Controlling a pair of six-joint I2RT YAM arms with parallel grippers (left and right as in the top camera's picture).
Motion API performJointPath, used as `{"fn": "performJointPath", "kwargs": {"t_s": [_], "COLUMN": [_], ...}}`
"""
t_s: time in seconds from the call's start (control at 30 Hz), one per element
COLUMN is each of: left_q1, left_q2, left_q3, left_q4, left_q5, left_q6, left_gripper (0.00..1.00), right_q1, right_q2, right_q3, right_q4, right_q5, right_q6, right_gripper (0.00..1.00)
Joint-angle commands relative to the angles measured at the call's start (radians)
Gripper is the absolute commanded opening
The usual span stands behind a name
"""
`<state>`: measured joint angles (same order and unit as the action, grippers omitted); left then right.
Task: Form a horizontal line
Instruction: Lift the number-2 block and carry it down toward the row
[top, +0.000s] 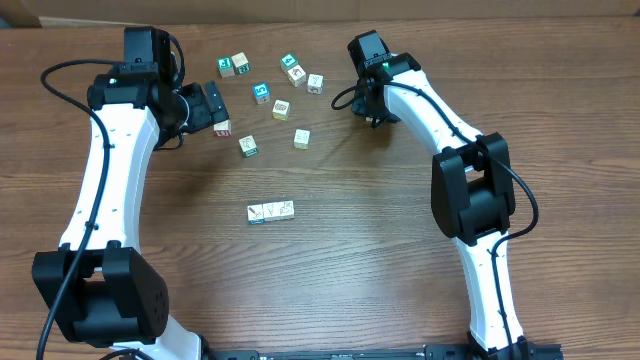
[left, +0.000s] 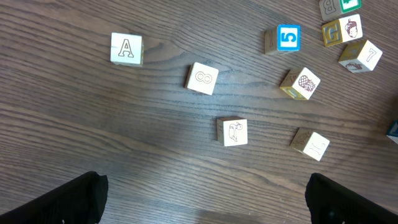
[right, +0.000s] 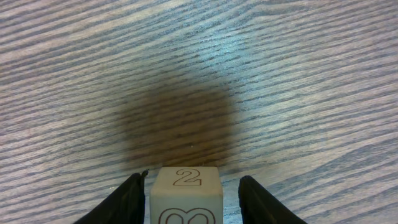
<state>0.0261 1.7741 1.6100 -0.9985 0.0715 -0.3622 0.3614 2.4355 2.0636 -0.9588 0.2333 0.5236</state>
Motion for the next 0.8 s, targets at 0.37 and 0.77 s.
{"fn": "performJointPath", "kwargs": {"t_s": [0.37,0.77], "left_q1": [0.000,0.000], "left_q2": [-0.002,-0.002], "left_q3": [0.014,0.014], "left_q4": [0.004,0.004], "left_q5": [0.000,0.000], "left_q6": [0.007,0.008], "left_gripper": [1.00,1.00], "right_q1": [-0.003,-0.002], "right_q2": [-0.049,-0.095], "right_q3": [0.029,0.181], "right_q4": [-0.048,-0.250], "right_q5": [-0.033,-0.055], "right_q6": [-0.008,-0.084], "right_gripper": [0.20,0.11]}}
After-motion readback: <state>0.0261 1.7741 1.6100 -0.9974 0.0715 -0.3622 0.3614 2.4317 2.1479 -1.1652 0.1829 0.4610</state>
